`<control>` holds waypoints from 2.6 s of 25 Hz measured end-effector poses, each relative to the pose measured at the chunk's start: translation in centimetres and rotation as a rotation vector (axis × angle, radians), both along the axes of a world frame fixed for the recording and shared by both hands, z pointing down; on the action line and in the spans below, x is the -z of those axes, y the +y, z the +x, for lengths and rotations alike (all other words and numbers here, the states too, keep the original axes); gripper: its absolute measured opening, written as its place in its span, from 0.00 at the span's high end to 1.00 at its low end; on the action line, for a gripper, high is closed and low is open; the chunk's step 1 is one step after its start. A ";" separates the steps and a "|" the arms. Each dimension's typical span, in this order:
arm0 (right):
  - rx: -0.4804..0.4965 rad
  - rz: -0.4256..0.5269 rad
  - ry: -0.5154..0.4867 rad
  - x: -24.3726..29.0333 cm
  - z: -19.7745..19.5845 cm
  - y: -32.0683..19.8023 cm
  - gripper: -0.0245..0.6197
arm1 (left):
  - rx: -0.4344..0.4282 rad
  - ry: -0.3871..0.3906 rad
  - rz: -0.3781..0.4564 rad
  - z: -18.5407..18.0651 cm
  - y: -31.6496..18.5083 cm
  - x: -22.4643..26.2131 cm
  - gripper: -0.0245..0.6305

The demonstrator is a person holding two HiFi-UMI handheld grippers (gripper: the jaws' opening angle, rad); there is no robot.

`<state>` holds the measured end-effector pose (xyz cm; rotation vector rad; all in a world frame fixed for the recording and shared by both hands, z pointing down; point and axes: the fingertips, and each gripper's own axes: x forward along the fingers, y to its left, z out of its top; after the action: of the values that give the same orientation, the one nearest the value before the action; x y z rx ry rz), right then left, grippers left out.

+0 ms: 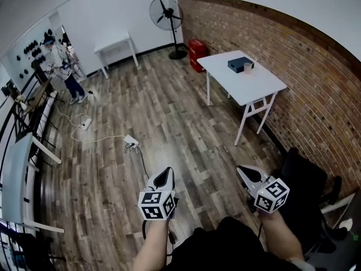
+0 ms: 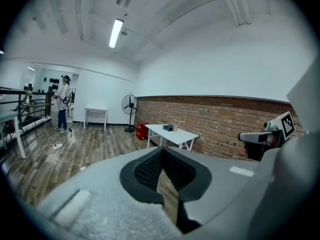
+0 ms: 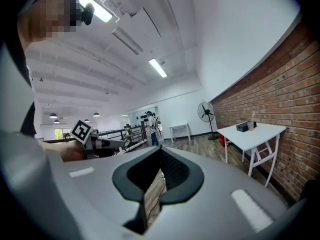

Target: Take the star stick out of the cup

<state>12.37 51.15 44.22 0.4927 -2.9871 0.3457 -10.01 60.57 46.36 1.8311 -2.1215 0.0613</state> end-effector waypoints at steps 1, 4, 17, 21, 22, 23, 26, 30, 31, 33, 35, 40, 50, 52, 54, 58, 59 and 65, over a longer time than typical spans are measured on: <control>0.011 0.001 0.010 -0.1 -0.2 0.4 0.96 | 0.006 0.010 -0.002 -0.2 0.2 -0.4 0.96; 0.009 -0.001 0.034 -0.4 -0.1 0.4 0.96 | 0.005 0.019 -0.005 -0.4 0.1 -1.0 0.96; -0.040 -0.060 0.043 -2.9 -1.4 -7.9 0.96 | -0.047 -0.002 -0.051 -2.3 -8.4 -2.5 0.96; -0.085 -0.099 0.018 -3.8 -1.8 -14.2 0.96 | -0.052 -0.009 -0.071 -3.7 -13.9 -2.7 0.96; -0.090 -0.108 0.015 -4.0 -2.1 -15.7 0.96 | -0.054 -0.012 -0.074 -4.0 -15.6 -2.6 0.96; -0.091 -0.115 0.014 -4.1 -2.5 -17.2 0.96 | -0.057 -0.016 -0.076 -4.3 -17.3 -2.4 0.96; -0.085 -0.132 0.018 -4.6 -3.5 -21.4 0.96 | -0.079 -0.026 -0.080 -4.5 -22.6 -1.9 0.96; -0.098 -0.138 0.016 -4.7 -3.6 -27.5 0.96 | -0.122 -0.028 -0.091 -3.7 -30.2 -1.8 0.96; -0.107 -0.141 0.015 -4.7 -3.3 -29.1 0.96 | -0.139 -0.029 -0.097 -3.2 -32.1 -1.9 0.96; -0.129 -0.150 0.011 -4.9 -2.6 -32.0 0.96 | -0.180 -0.033 -0.112 -1.8 -35.9 -2.4 0.96; -0.153 -0.160 0.002 -5.1 -1.5 -34.2 0.96 | -0.223 -0.036 -0.122 -0.2 -39.4 -2.8 0.96; -0.210 -0.169 0.040 -6.2 1.6 -39.7 0.96 | -0.328 -0.023 -0.091 4.5 -47.3 -2.2 0.96; -0.266 -0.159 0.093 -7.2 0.5 -49.7 0.96 | -0.400 0.030 -0.052 3.7 -59.2 -3.7 0.96; -0.279 -0.163 0.105 -7.8 -0.8 -52.4 0.96 | -0.409 0.043 -0.054 2.4 -62.4 -4.5 0.96; -0.302 -0.168 0.109 -8.2 -2.1 -55.6 0.96 | -0.425 0.045 -0.054 0.9 -66.2 -5.0 0.96; -0.340 -0.180 0.112 -8.0 -5.1 -62.2 0.96 | -0.462 0.023 -0.042 -2.3 -74.2 -3.8 0.96; -0.345 -0.180 0.115 -7.8 -5.7 -63.7 0.96 | -0.473 0.012 -0.036 -3.0 -76.0 -3.2 0.96; -0.411 -0.205 0.096 -7.4 -9.6 -71.6 0.96 | -0.531 -0.019 -0.034 -6.9 -84.5 -2.0 0.96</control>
<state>2.76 -20.49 51.59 1.0640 -2.6997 0.6300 -16.91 -23.88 48.37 2.3247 -1.5769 0.2390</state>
